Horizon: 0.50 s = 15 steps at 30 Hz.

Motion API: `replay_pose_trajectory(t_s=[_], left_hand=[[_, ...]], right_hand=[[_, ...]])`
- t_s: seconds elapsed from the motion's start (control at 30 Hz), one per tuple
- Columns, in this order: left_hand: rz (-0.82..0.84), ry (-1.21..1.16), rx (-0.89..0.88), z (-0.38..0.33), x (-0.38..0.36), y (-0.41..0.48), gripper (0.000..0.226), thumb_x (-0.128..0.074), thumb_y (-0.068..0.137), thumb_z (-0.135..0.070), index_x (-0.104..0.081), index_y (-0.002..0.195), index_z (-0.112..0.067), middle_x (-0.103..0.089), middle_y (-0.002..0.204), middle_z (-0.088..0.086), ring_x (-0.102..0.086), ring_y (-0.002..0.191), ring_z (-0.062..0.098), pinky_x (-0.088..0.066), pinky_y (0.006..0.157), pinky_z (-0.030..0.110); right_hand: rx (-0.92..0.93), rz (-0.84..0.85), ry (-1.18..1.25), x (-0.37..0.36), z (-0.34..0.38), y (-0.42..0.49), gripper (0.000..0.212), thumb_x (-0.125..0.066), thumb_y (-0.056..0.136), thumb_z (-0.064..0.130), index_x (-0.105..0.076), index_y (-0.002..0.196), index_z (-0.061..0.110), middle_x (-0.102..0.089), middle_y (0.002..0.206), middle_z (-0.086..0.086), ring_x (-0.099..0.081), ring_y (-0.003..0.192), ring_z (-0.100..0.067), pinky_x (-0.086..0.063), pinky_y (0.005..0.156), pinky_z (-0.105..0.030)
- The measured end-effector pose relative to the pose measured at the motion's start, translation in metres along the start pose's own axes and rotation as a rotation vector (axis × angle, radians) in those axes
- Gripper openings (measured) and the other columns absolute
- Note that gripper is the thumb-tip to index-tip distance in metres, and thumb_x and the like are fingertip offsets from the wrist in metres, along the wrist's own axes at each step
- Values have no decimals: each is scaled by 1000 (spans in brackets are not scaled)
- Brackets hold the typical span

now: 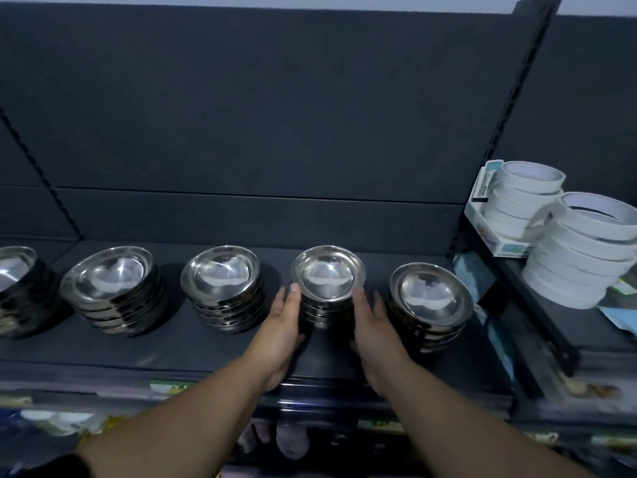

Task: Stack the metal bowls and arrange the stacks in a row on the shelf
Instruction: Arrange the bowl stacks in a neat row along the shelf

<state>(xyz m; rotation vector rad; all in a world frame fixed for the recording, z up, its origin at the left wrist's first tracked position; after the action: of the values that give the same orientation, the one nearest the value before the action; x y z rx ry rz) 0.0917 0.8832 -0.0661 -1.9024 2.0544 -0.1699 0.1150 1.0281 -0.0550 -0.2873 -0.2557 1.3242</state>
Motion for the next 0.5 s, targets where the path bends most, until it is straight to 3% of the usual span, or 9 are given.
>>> replay_pose_trajectory(t_s=[0.1, 0.23, 0.4, 0.5], left_hand=[[32, -5, -20, 1, -2, 3, 59, -38, 96, -56, -25, 150, -35, -36, 152, -14, -38, 135, 7, -35, 105, 32], [16, -6, -33, 1, 5, 1, 59, -40, 98, -48, -23, 152, -29, -37, 152, -11, -40, 133, 7, -33, 112, 35], [20, -2, -39, 1, 16, -7, 59, -40, 98, -47, -23, 152, -29, -40, 150, -10, -42, 133, 7, -33, 112, 35], [27, 13, -50, 3, 18, -11, 61, -40, 98, -47, -21, 153, -28, -37, 151, -11, -40, 135, 8, -32, 115, 37]], right_hand=[[40, 1, 6, -5, 4, 4, 107, -44, 54, 90, -27, 150, 44, -40, 154, 12, -39, 139, -14, -33, 116, -47], [63, 1, 24, -12, 2, -3, 79, -48, 77, 77, -38, 146, 41, -52, 143, 11, -49, 129, -11, -37, 114, -45], [93, -13, -26, -18, -2, -12, 90, -50, 63, 83, -41, 142, 43, -57, 138, 14, -52, 126, -9, -40, 112, -44], [100, -8, -69, -18, -3, -14, 72, -52, 79, 73, -40, 143, 42, -57, 137, 13, -52, 126, -10, -41, 111, -44]])
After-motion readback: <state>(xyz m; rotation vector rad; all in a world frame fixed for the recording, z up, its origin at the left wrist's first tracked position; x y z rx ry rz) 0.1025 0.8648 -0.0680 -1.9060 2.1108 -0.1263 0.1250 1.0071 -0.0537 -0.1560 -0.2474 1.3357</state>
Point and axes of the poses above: each hand's wrist, its own y-axis towards the middle knuckle, its own x-axis out of the back of the hand, z = x × y, the point moved 5 cm from there along y, towards the middle knuckle
